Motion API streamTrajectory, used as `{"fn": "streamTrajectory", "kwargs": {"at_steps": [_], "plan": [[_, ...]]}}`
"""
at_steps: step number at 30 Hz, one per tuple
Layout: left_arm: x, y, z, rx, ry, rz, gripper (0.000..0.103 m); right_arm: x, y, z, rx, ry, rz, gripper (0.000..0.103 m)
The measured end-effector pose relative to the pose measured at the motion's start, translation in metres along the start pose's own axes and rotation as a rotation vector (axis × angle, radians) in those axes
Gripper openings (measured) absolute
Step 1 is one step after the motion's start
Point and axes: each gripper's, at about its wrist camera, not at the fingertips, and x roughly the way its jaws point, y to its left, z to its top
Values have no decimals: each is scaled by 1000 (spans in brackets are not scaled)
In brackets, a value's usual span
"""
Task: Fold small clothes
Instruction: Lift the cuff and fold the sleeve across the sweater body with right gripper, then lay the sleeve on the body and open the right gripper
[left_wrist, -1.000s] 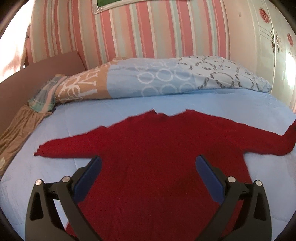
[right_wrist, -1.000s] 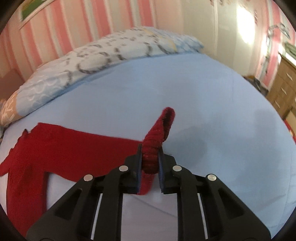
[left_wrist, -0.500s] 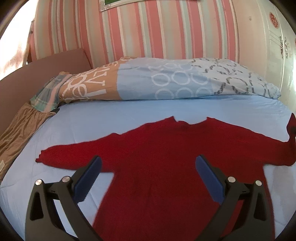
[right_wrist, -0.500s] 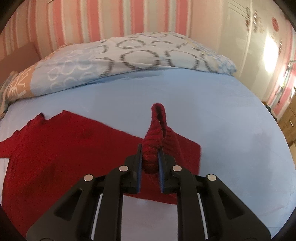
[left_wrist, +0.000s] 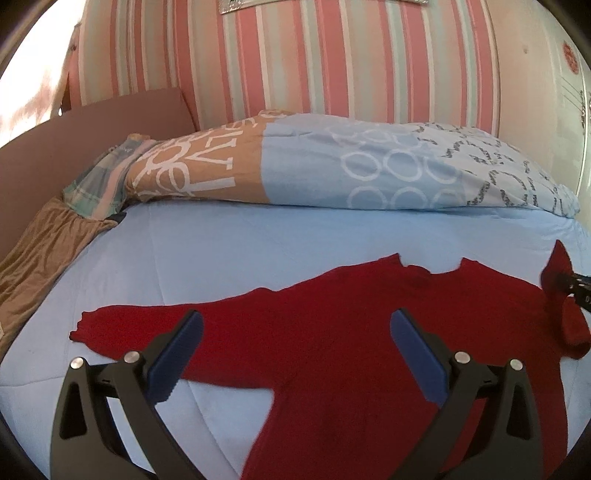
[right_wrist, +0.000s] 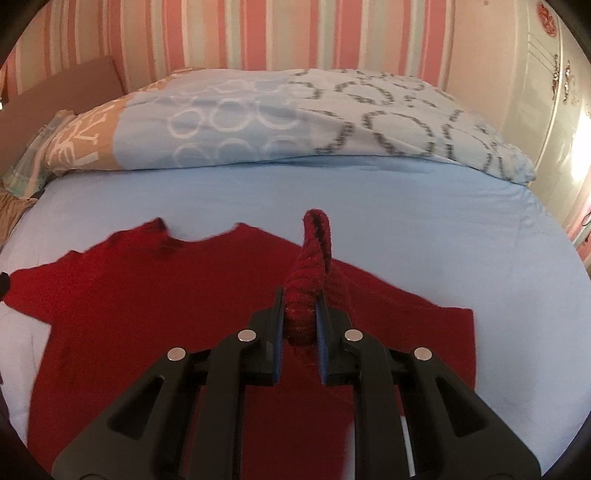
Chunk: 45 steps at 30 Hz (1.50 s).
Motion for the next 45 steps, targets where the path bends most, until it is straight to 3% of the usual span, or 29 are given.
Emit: {"fn": "streamTrajectory", "kwargs": {"at_steps": [16,23,29,30,31,33,35,39,45], "plan": [[44,81,-9,-23,66,24,101,64,199,4,-133,59,145,15],[45,107,-17,-39,67,38,101,81,255,2,-181,61,173,15],[50,119,-20,-68,80,43,101,101,271,-5,-193,110,196,20],[50,120,-20,-67,80,44,101,101,272,-5,-192,110,217,29],[50,120,-20,-68,81,45,101,97,273,-6,-192,98,239,49],[50,123,-21,-74,80,45,101,85,269,-4,-171,60,263,73],[48,125,-22,-77,83,46,101,69,258,1,-139,25,289,73],[44,125,-22,-83,87,45,101,36,218,2,-123,-59,169,86],[48,100,-18,-91,99,2,101,28,137,-16,-79,-25,66,86]]}}
